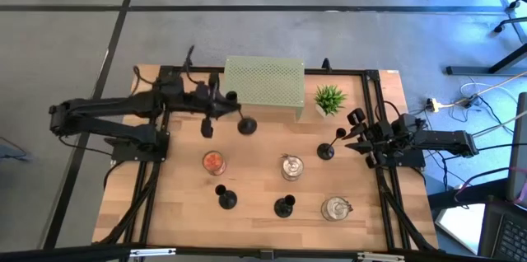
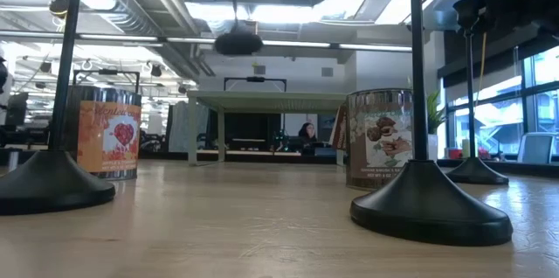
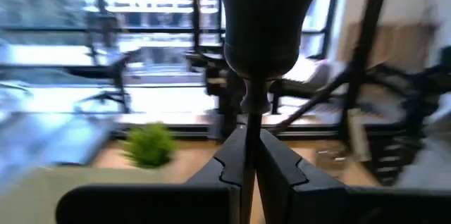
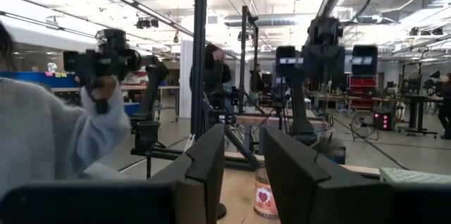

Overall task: Pick & Place candle stick holders
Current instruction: Put the top left candle holder on the shelf

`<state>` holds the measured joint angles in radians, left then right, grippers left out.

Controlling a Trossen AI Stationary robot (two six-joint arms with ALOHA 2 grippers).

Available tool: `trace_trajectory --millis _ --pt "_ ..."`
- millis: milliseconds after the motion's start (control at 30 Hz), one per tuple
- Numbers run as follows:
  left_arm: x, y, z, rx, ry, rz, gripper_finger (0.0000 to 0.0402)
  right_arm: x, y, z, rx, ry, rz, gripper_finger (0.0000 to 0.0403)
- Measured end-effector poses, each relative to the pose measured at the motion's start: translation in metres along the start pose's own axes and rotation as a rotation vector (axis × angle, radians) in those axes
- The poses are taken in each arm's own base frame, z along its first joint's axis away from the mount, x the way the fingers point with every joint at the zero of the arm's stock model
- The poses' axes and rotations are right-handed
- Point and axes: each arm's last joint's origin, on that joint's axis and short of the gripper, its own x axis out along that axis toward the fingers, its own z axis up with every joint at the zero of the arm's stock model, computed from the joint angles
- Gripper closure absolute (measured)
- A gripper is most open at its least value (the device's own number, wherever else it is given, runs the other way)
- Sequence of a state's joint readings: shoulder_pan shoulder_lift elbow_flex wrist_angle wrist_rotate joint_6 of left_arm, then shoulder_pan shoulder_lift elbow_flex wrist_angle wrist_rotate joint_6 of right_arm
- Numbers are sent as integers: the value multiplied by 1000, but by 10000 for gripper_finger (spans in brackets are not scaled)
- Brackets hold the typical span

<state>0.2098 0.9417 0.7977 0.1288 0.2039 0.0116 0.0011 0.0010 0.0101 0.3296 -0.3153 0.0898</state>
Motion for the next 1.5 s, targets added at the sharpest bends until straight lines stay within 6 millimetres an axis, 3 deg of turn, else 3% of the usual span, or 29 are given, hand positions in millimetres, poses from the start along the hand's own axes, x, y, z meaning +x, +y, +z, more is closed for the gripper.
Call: trace_trajectory --millis 200,367,567,967,1200,1500 --pt "-8 19 41 137 36 152 388 0 0 0 -1 -3 0 299" --pt "-17 45 45 138 35 266 388 0 0 0 -1 -3 0 299" --pt "-20 88 32 77 82 443 388 0 0 0 -1 -3 0 299" --pt "-10 183 -9 -41 55 549 388 0 0 0 0 2 0 299" --pt "-14 203 -23 -64 85 592 388 0 0 -5 15 48 -4 299" --pt "-14 207 -28 -75 95 598 385 0 0 -6 19 58 -5 299"
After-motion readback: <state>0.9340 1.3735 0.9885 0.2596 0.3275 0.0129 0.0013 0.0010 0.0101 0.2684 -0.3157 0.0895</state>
